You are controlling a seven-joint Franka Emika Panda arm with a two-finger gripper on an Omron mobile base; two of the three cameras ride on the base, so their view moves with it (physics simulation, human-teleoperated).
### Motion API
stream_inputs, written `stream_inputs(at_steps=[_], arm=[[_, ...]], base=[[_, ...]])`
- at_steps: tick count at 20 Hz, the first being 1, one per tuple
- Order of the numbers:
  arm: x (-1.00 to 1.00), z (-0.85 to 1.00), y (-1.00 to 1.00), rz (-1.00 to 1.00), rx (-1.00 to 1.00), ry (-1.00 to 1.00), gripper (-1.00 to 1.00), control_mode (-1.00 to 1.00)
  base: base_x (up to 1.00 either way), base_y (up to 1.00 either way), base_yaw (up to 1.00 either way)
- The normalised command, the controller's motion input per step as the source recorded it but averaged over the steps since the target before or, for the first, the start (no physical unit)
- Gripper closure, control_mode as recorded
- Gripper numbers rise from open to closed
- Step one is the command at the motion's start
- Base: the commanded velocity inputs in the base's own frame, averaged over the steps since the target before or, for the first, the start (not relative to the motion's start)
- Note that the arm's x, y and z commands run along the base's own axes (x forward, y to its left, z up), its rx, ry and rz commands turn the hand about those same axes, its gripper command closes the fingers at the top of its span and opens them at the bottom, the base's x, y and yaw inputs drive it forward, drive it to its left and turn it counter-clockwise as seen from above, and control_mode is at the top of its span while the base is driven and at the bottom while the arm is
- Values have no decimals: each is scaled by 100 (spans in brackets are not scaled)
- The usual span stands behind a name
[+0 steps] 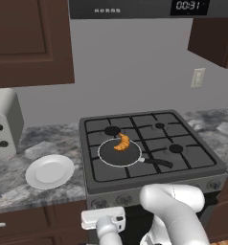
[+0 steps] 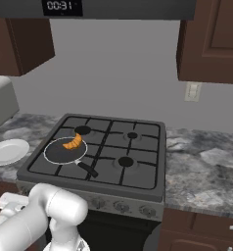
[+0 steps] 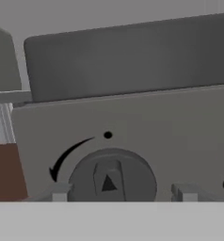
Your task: Pick the croissant and place it on the pan. Then turn on the stove to warm the croissant.
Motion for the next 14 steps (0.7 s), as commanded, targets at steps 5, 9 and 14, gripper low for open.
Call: stream_inputs(at_steps=[5, 9, 14], arm=[[4, -4, 42, 1, -14, -8, 100, -100], [0, -4, 3, 0, -7, -7, 100, -100], [0, -7, 0, 1, -5, -8, 100, -100]], base=[[0, 0, 0], [0, 0, 0], [0, 0, 0]])
